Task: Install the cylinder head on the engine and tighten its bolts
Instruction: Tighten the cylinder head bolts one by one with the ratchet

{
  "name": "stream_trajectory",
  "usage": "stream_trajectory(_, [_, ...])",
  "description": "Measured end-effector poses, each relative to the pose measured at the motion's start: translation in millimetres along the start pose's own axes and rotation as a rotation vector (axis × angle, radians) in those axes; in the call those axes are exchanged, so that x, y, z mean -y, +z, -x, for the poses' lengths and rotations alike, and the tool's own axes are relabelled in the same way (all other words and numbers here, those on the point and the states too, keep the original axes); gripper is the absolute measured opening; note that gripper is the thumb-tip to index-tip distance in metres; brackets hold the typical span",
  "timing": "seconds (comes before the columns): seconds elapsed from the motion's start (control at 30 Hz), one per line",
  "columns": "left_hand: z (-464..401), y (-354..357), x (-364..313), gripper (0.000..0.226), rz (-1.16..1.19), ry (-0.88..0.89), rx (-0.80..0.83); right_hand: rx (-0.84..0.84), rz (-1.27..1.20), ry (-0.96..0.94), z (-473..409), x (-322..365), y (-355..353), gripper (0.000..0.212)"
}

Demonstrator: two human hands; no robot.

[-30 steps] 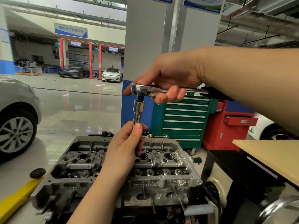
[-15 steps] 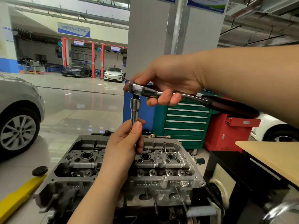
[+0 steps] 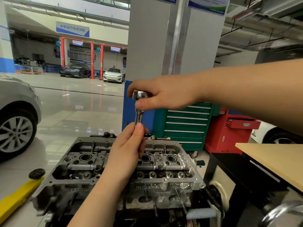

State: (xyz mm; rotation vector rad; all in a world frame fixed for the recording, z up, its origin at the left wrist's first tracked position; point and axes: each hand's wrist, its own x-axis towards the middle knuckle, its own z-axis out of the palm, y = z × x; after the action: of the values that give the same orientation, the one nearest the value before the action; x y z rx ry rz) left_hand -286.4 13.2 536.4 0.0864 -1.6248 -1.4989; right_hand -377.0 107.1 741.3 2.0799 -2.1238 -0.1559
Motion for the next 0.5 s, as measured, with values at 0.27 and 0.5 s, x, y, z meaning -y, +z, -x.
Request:
stream_trajectory(0.27, [-0.3,0.2,-4.0,0.054,0.054,-0.021,0.019,0.140,-0.152,-0.054,-5.1,-14.5,-17.3,0.058])
stream_trajectory(0.5, [0.1,-2.6,-8.4,0.039,0.039,-0.032,0.010,-0.196,0.051,0.028,0.3,-4.3,15.5,0.058])
